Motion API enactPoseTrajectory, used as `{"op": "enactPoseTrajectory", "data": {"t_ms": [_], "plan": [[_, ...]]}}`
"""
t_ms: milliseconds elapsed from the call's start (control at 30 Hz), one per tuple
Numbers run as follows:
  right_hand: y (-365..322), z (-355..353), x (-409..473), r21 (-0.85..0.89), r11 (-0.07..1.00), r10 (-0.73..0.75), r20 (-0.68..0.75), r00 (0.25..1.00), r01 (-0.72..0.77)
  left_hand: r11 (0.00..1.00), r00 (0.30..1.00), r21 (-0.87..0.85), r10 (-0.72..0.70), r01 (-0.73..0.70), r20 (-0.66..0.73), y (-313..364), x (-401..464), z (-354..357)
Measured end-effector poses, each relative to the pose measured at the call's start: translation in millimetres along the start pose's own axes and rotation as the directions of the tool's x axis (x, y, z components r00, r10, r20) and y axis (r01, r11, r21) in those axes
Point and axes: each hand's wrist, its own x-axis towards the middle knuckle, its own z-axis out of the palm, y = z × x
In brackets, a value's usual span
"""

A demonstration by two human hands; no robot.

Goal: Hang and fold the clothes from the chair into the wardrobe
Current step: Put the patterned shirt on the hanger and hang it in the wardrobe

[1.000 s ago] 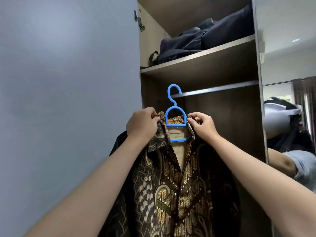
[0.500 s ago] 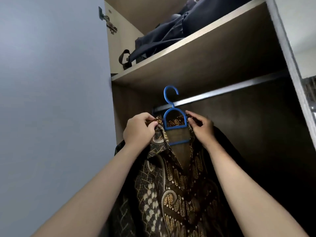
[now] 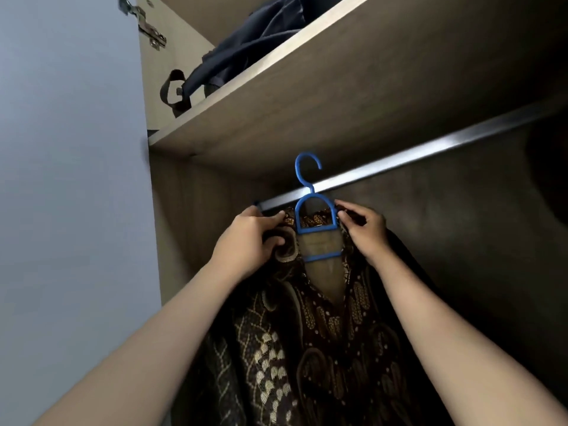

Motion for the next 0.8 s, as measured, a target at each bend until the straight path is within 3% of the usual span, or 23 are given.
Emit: {"op": "enactPoseTrajectory", "data": {"t_ms": [267, 533, 633, 800], "plan": [[23, 10, 18, 0.043, 0.997, 0.058, 0.011, 0.998, -0.058, 0.986, 0.997, 0.156, -0.065, 0.058, 0.036, 4, 22, 14], [69, 6, 1, 0.027, 0.983, 0.183, 0.035, 0.983, -0.184, 0.983, 0.988, 0.163, -0.099, 0.079, 0.119, 13, 10, 50], [68, 4, 5, -0.004, 0.985, 0.170, 0.040, 0.985, -0.170, 0.993, 0.990, 0.053, -0.112, 0.108, 0.087, 10, 6, 57], [61, 3, 10, -0.060, 0.978, 0.203, 0.040, 0.978, -0.200, 0.942, 0.966, -0.243, -0.190, 0.230, 0.176, 12, 5, 55]]}}
